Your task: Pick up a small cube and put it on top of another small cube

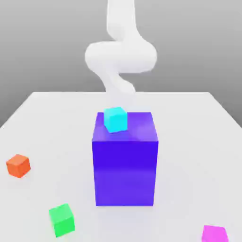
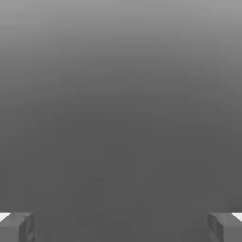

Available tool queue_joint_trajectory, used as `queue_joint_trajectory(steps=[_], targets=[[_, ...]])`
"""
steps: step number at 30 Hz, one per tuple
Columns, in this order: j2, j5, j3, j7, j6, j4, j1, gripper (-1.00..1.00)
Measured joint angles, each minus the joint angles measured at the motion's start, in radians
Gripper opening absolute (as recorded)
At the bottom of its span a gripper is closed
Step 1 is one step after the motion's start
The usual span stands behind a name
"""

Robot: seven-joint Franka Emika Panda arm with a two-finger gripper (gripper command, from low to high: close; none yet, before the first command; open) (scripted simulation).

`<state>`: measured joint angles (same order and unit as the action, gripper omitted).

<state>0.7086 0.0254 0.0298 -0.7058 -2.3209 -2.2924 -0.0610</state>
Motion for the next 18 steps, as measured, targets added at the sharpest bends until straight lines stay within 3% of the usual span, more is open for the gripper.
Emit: queue_joint_trajectory(steps=[10, 18], targets=[[-0.371, 0.120, 0.085, 0.392, -0.083, 0.031, -0.208, 0.00], [-0.660, 0.189, 0.065, 0.683, -0.150, 0.055, -0.298, 0.00]])
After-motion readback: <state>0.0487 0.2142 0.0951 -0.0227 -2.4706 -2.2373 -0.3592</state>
